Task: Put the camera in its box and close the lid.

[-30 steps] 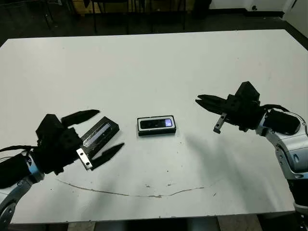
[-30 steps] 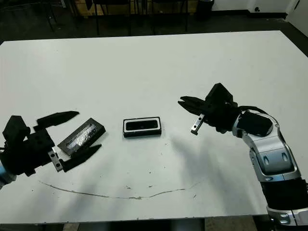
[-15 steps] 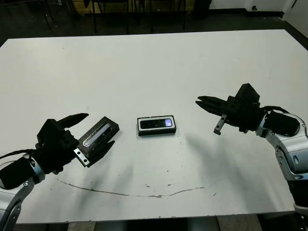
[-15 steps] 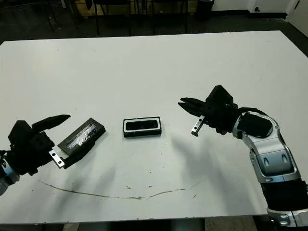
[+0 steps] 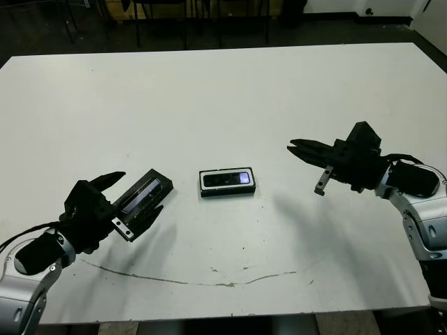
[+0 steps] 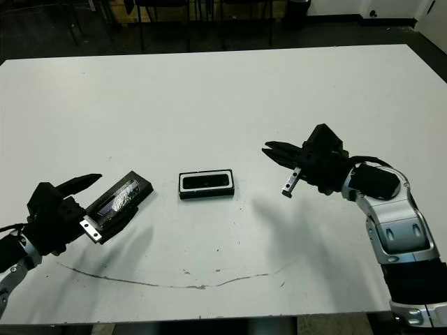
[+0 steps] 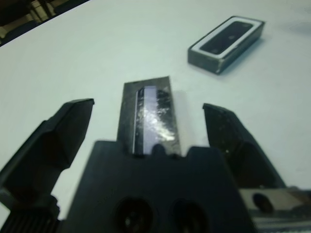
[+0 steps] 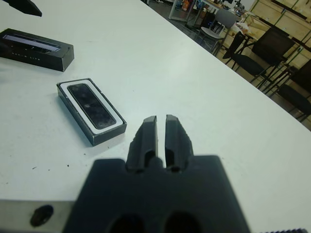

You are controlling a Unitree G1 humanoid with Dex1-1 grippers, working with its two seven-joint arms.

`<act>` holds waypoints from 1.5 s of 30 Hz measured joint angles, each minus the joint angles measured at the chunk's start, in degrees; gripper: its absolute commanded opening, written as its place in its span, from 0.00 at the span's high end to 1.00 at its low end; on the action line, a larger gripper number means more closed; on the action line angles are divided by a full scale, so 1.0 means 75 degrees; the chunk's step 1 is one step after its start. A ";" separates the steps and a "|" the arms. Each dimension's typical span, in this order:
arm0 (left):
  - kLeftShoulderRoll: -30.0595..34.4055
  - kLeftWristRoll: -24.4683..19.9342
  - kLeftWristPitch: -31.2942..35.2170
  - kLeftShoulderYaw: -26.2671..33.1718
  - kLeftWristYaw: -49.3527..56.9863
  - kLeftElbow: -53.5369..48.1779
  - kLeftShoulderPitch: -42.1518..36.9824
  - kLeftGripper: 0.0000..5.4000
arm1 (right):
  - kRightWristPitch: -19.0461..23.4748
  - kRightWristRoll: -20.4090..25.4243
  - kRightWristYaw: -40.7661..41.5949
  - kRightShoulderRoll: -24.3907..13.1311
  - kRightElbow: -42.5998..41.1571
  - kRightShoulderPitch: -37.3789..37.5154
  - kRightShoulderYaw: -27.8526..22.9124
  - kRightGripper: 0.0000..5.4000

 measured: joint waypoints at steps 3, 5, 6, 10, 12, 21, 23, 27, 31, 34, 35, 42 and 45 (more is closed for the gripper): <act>-0.0072 0.0105 -0.0187 -0.0002 0.0057 0.0247 -0.0004 0.00 | 0.0001 0.0048 0.0014 0.0000 0.0027 0.0000 -0.0007 1.00; -0.0108 0.0133 -0.0270 -0.0003 0.0067 0.0348 -0.0010 0.00 | 0.0001 0.0049 0.0021 0.0000 0.0032 -0.0001 -0.0006 1.00; -0.0113 0.0157 -0.0300 -0.0003 0.0067 0.0398 -0.0016 0.00 | 0.0001 0.0049 0.0022 0.0000 0.0032 -0.0001 -0.0005 1.00; -0.0079 0.0181 -0.0366 -0.0035 -0.0190 0.0585 -0.0090 0.00 | 0.0004 0.0085 0.0062 -0.0002 0.0031 -0.0001 -0.0004 1.00; 0.0015 0.0196 -0.0307 -0.0102 -0.0418 0.0697 -0.0214 0.00 | 0.0001 0.0110 0.0109 -0.0002 0.0032 -0.0001 -0.0004 1.00; 0.0186 0.0761 -0.0550 -0.0328 -0.0386 0.1597 -0.0836 0.00 | -0.0028 0.0139 0.0139 -0.0004 0.0027 0.0038 -0.0027 1.00; 0.0196 0.0825 -0.0593 -0.0339 -0.0310 0.1879 -0.0979 0.00 | -0.0050 0.0151 0.0151 -0.0008 0.0027 0.0056 -0.0060 1.00; 0.0201 0.1004 -0.0680 -0.0354 0.0053 0.2412 -0.1256 0.02 | -0.0091 0.0165 0.0162 -0.0019 0.0027 0.0083 -0.0127 1.00; 0.0098 0.1020 -0.0634 -0.0329 0.0468 0.2766 -0.1392 0.12 | -0.0101 0.0172 0.0171 -0.0024 0.0027 0.0096 -0.0151 1.00; 0.0036 0.1000 -0.0907 -0.0338 0.0496 0.3068 -0.1435 0.23 | -0.0148 0.0178 0.0190 -0.0024 0.0028 0.0103 -0.0162 1.00; 0.0035 0.0965 -0.0973 -0.0340 0.0456 0.3139 -0.1441 0.26 | -0.0148 0.0179 0.0190 -0.0024 0.0028 0.0103 -0.0166 1.00; 0.0726 0.0498 -0.0992 -0.0609 -0.1420 0.3858 -0.2077 0.49 | -0.0150 0.0214 0.0188 -0.0024 0.0030 0.0117 -0.0169 1.00; 0.0963 0.0498 -0.1131 -0.0797 -0.1904 0.4193 -0.2370 0.50 | -0.0155 0.0242 0.0189 -0.0023 0.0034 0.0118 -0.0169 1.00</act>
